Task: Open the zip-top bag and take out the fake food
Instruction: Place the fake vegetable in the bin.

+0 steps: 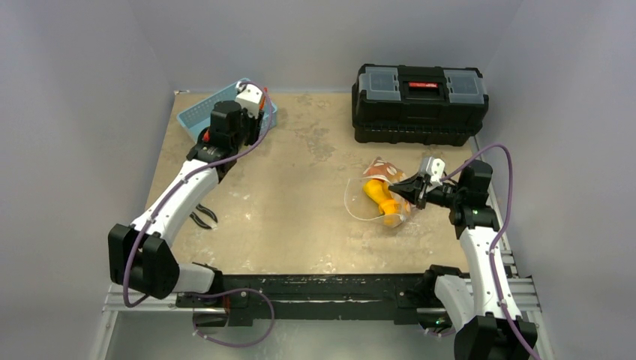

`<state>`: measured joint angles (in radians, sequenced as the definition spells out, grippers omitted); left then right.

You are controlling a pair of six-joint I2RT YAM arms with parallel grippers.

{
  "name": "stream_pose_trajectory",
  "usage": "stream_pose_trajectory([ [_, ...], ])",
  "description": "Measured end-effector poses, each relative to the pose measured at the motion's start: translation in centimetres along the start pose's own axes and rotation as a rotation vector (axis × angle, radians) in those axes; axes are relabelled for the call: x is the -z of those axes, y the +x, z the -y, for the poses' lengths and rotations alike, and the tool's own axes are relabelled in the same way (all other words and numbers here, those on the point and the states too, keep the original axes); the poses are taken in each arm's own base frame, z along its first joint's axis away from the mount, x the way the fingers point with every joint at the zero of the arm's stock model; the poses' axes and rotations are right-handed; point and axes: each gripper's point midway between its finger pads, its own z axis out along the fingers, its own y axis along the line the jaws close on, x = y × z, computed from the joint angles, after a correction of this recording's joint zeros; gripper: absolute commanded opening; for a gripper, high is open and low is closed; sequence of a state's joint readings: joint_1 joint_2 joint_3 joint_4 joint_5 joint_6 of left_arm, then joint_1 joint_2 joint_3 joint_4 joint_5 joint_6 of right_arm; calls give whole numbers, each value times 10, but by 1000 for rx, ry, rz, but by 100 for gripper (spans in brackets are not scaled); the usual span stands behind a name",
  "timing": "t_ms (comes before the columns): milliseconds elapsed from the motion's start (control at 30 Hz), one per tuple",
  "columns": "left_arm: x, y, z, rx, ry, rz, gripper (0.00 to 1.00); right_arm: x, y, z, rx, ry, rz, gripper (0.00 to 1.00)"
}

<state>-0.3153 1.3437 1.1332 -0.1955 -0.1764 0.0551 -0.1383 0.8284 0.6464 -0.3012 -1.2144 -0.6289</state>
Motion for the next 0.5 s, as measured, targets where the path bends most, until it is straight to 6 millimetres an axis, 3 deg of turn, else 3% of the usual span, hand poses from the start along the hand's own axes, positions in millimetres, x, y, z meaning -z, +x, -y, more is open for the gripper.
stream_pose_trajectory([
  [500, -45, 7, -34, -255, -60, -79, 0, 0, 0, 0, 0, 0, 0, 0],
])
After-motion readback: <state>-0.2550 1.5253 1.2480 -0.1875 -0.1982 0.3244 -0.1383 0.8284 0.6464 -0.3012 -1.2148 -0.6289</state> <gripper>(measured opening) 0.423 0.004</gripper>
